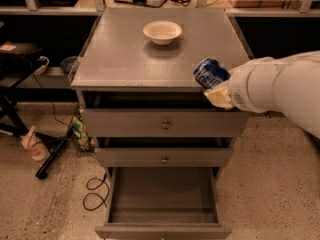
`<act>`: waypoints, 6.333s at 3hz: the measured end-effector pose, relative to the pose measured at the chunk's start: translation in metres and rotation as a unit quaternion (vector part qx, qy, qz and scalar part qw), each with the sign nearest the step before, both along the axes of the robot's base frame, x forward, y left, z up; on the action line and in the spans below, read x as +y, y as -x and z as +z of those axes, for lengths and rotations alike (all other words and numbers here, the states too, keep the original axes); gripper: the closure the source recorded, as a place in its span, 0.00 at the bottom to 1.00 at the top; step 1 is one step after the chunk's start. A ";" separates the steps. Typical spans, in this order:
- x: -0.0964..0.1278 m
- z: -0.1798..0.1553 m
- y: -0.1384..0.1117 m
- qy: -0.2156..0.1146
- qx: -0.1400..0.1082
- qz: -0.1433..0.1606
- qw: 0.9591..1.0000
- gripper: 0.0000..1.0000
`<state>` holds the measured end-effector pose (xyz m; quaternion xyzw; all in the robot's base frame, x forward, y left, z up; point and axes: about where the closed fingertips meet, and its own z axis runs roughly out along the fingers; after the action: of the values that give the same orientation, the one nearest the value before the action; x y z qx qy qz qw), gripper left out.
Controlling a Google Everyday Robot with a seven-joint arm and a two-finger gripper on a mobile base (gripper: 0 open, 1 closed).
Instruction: Place pepsi can into bottom drawer
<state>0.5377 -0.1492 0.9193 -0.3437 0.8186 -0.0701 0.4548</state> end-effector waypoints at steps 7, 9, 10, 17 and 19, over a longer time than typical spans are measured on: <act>0.009 -0.145 0.031 0.016 0.114 0.014 0.993 1.00; 0.001 -0.175 0.037 -0.020 0.114 0.002 0.993 1.00; -0.004 -0.208 0.045 -0.045 0.137 -0.012 0.990 1.00; -0.001 -0.335 0.079 -0.201 0.235 0.012 0.951 1.00; -0.014 -0.415 0.064 -0.274 0.213 -0.012 0.938 1.00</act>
Offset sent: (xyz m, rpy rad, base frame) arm -0.0207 0.0032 -0.0566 0.0873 0.1059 0.0939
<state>0.4732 -0.1629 0.5047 -0.2028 0.8880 0.2265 0.3451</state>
